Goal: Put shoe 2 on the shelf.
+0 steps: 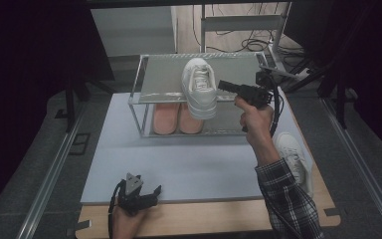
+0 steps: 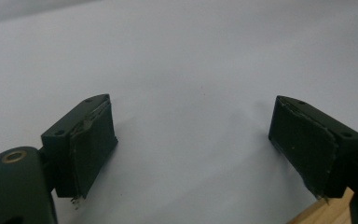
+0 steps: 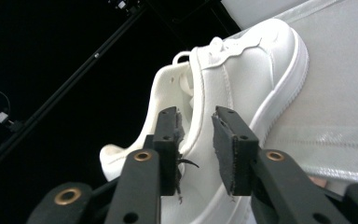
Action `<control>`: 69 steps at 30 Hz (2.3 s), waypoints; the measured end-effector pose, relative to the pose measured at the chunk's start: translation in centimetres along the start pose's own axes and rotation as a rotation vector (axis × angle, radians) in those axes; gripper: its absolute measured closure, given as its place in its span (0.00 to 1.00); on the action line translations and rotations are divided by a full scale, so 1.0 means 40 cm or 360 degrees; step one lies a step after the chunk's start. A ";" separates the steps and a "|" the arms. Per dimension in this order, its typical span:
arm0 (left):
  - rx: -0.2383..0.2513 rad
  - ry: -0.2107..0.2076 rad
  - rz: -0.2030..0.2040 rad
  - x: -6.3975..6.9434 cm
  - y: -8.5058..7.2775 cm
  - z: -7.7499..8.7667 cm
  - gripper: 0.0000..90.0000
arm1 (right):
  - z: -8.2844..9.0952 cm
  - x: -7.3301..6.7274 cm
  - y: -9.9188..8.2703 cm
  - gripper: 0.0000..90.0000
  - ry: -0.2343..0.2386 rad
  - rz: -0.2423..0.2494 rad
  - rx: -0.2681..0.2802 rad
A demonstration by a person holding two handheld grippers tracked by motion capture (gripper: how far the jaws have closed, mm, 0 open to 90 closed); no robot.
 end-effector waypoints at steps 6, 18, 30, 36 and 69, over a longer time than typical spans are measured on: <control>0.0000 0.0000 0.0000 0.000 0.000 0.000 0.16 | 0.017 -0.005 -0.033 0.98 0.0004 0.0033 -0.0031; 0.0000 0.0000 0.0000 0.000 0.000 0.000 0.16 | 0.047 -0.028 -0.117 1.00 0.0006 0.0120 -0.0088; 0.0000 0.0000 0.0001 0.000 0.000 0.000 0.16 | 0.008 -0.052 -0.218 1.00 0.0034 0.0206 -0.0245; 0.0004 0.0000 0.0001 0.000 0.000 0.000 0.16 | -0.021 -0.032 -0.233 1.00 0.0004 0.0187 -0.0278; 0.0004 0.0001 0.0001 0.000 0.001 0.000 0.16 | -0.156 -0.010 -0.193 1.00 -0.0027 0.0103 -0.0267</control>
Point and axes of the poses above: each handheld gripper's, and its own axes: z roughly backward along the jaws, y roughly out of its top, x roughly to its right, the point moved 10 cm from there along -z, roughly forward along the jaws, and after that the axes turned 10 degrees about -x, right-handed, at the moved point
